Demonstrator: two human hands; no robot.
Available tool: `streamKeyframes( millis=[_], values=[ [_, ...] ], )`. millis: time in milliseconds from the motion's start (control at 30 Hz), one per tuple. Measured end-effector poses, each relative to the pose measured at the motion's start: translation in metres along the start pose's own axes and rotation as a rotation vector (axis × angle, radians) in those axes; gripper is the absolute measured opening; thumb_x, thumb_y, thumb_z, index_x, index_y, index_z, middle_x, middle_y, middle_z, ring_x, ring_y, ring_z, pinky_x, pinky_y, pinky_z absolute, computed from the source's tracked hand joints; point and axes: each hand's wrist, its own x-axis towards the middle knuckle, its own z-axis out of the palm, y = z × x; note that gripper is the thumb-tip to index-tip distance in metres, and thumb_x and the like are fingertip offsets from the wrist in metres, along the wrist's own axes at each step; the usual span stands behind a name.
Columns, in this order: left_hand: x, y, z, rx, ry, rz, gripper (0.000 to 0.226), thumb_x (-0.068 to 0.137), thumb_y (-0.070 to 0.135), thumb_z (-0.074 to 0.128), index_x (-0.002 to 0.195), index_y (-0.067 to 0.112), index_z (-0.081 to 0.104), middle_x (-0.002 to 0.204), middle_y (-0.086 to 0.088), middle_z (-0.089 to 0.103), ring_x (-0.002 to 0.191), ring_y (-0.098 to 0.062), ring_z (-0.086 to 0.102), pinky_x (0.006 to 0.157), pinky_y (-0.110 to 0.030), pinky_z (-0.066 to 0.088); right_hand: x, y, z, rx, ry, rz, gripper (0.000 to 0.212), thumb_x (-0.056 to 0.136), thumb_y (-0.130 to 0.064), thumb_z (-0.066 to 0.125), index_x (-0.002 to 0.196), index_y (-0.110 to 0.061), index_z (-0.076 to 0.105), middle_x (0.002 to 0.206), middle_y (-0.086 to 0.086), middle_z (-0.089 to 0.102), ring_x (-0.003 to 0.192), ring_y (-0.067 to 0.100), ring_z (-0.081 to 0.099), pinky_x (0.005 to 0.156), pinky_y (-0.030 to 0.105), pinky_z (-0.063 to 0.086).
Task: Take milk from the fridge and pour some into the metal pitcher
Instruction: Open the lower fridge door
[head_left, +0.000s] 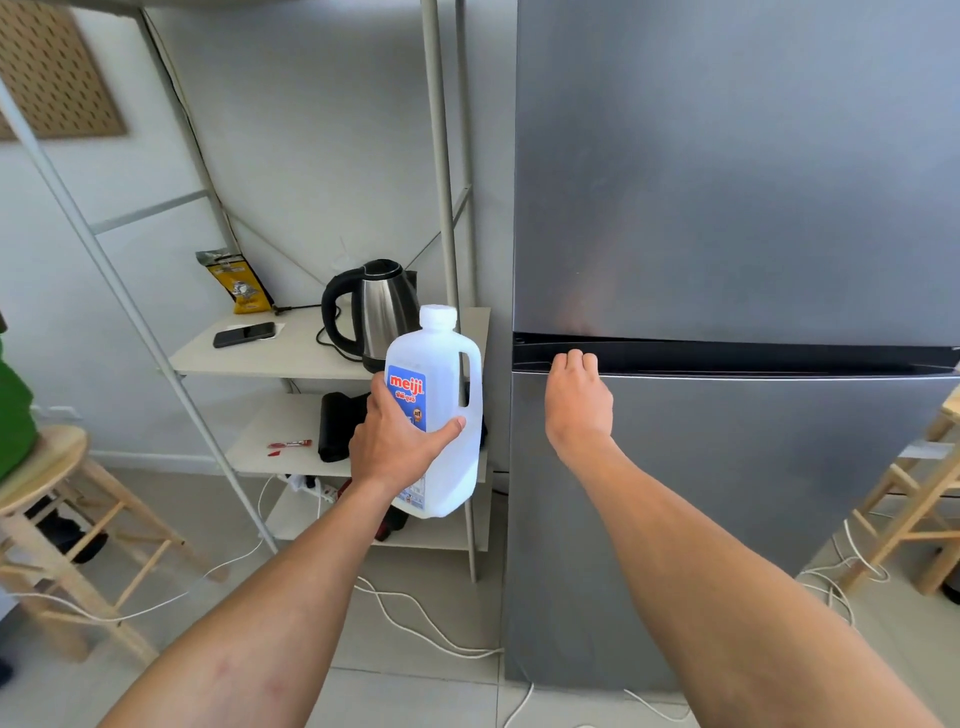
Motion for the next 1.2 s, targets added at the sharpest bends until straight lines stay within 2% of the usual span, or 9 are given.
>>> streamKeyframes(
  millis=[433, 500, 633, 767, 833, 1000, 1100, 1133, 1200],
  values=[
    [-0.046, 0.006, -0.026, 0.002, -0.04, 0.068, 0.098, 0.067, 0.067, 0.078, 0.137, 0.02, 0.028, 0.12, 0.002, 0.055, 0.091, -0.016, 0.054, 0.072, -0.032, 0.05, -0.075, 0.014, -0.019, 0.02, -0.015, -0.005, 0.052, 0.077, 0.0, 0.069, 0.121, -0.009, 0.042, 0.124, 0.004, 0.043, 0.114, 0.021, 0.04, 0.062, 0.024, 0.04],
    [-0.055, 0.007, -0.033, 0.0, -0.039, 0.072, 0.096, 0.066, 0.067, 0.078, 0.135, 0.019, 0.029, 0.118, 0.002, 0.055, 0.091, -0.017, 0.055, 0.072, -0.032, 0.05, -0.087, 0.016, -0.021, 0.022, -0.004, 0.001, 0.048, 0.083, -0.008, 0.069, 0.123, -0.01, 0.042, 0.125, 0.003, 0.044, 0.115, 0.021, 0.041, 0.064, 0.024, 0.041],
    [-0.074, 0.01, -0.041, -0.001, -0.067, 0.08, 0.102, 0.064, 0.071, 0.076, 0.137, 0.021, 0.027, 0.121, 0.002, 0.054, 0.096, -0.02, 0.06, 0.076, -0.035, 0.055, -0.106, 0.017, -0.033, 0.062, -0.039, 0.016, 0.043, 0.093, -0.02, 0.063, 0.128, -0.01, 0.042, 0.13, 0.006, 0.045, 0.121, 0.024, 0.042, 0.081, 0.029, 0.05],
    [-0.101, 0.013, -0.044, -0.02, -0.097, 0.083, 0.104, 0.062, 0.074, 0.074, 0.138, 0.022, 0.026, 0.12, 0.002, 0.054, 0.095, -0.021, 0.061, 0.077, -0.04, 0.059, -0.134, 0.027, -0.049, 0.141, -0.059, 0.039, 0.039, 0.097, -0.032, 0.055, 0.128, -0.01, 0.045, 0.13, 0.005, 0.047, 0.129, 0.023, 0.04, 0.087, 0.034, 0.048],
    [-0.115, 0.014, -0.045, -0.038, -0.106, 0.09, 0.102, 0.064, 0.071, 0.076, 0.137, 0.021, 0.026, 0.12, 0.002, 0.054, 0.093, -0.018, 0.059, 0.075, -0.036, 0.057, -0.152, 0.034, -0.056, 0.164, -0.057, 0.051, 0.04, 0.098, -0.034, 0.054, 0.129, -0.01, 0.046, 0.131, 0.004, 0.047, 0.129, 0.023, 0.042, 0.087, 0.034, 0.047],
    [-0.147, 0.022, -0.049, -0.06, -0.125, 0.137, 0.103, 0.066, 0.069, 0.077, 0.14, 0.02, 0.026, 0.124, 0.0, 0.053, 0.09, -0.015, 0.054, 0.074, -0.034, 0.055, -0.191, 0.052, -0.074, 0.176, -0.143, 0.078, 0.042, 0.098, -0.032, 0.052, 0.131, -0.006, 0.046, 0.132, 0.008, 0.042, 0.111, 0.033, 0.055, 0.079, 0.037, 0.044],
    [-0.162, 0.028, -0.052, -0.009, -0.133, 0.158, 0.104, 0.064, 0.072, 0.075, 0.14, 0.02, 0.025, 0.123, 0.001, 0.053, 0.091, -0.019, 0.058, 0.076, -0.038, 0.057, -0.213, 0.064, -0.083, 0.179, -0.2, 0.076, 0.051, 0.095, -0.038, 0.054, 0.133, -0.006, 0.045, 0.136, 0.009, 0.041, 0.111, 0.031, 0.056, 0.086, 0.037, 0.045],
    [-0.163, 0.028, -0.053, -0.014, -0.131, 0.16, 0.104, 0.064, 0.073, 0.075, 0.139, 0.02, 0.025, 0.123, 0.001, 0.053, 0.092, -0.02, 0.059, 0.076, -0.038, 0.057, -0.215, 0.065, -0.083, 0.183, -0.212, 0.067, 0.061, 0.092, -0.045, 0.055, 0.137, -0.006, 0.043, 0.141, 0.009, 0.038, 0.119, 0.029, 0.053, 0.092, 0.037, 0.045],
    [-0.178, 0.039, -0.056, -0.028, -0.156, 0.192, 0.102, 0.065, 0.071, 0.075, 0.139, 0.02, 0.026, 0.122, 0.001, 0.054, 0.092, -0.019, 0.059, 0.07, -0.033, 0.054, -0.238, 0.074, -0.093, 0.198, -0.265, 0.091, 0.09, 0.086, -0.062, 0.053, 0.15, -0.004, 0.026, 0.158, 0.011, 0.02, 0.144, 0.026, 0.025, 0.111, 0.04, 0.034]
  ],
)
